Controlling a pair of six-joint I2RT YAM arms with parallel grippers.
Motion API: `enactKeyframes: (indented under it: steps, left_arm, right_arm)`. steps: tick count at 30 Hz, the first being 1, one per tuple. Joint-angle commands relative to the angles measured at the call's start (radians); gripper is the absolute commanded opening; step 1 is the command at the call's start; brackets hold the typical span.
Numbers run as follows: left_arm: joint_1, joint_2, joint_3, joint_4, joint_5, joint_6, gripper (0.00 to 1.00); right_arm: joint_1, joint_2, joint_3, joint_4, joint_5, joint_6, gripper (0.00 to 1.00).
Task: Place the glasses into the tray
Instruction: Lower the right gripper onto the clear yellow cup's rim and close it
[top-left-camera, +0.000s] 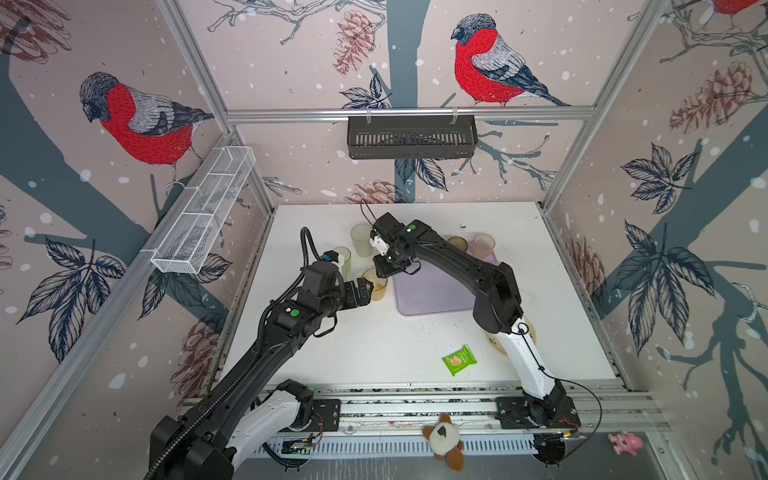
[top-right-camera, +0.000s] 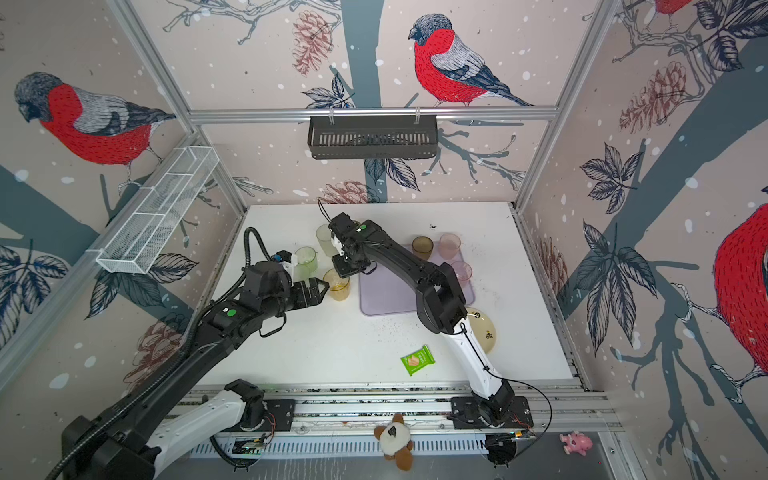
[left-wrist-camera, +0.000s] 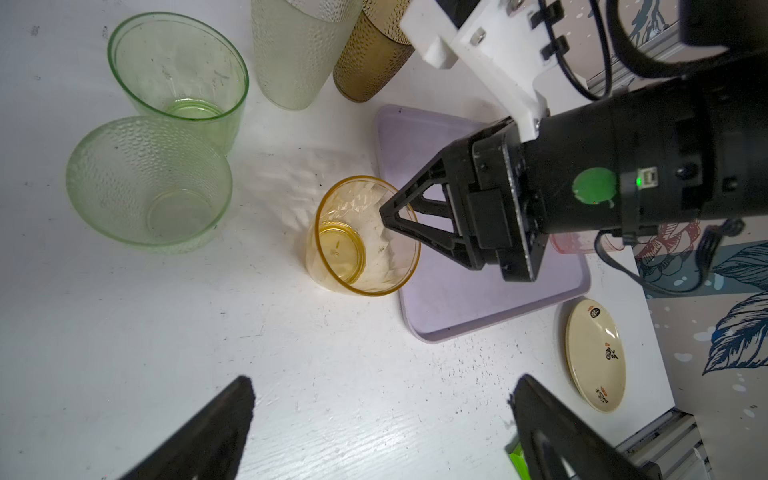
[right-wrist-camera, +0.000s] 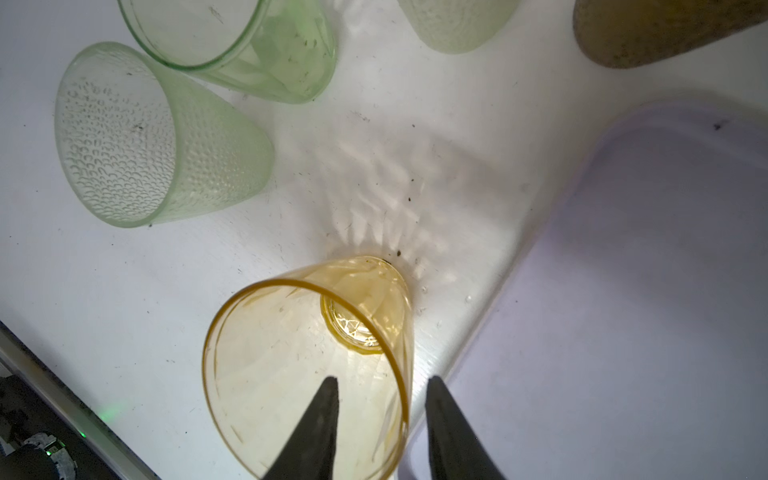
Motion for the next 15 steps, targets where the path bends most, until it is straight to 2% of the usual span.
enactKeyframes:
  steps: [1,15]
  left_arm:
    - [0.001,-0.002,-0.003,0.015,-0.008,-0.005,0.97]
    - [0.003,-0.004,-0.005,0.020,-0.008,-0.008,0.97]
  right_arm:
    - [-0.001,0.007,0.007,-0.009,-0.002,-0.008,0.36]
    - [0.002,0.013,0.007,-0.013,0.019,-0.010,0.29]
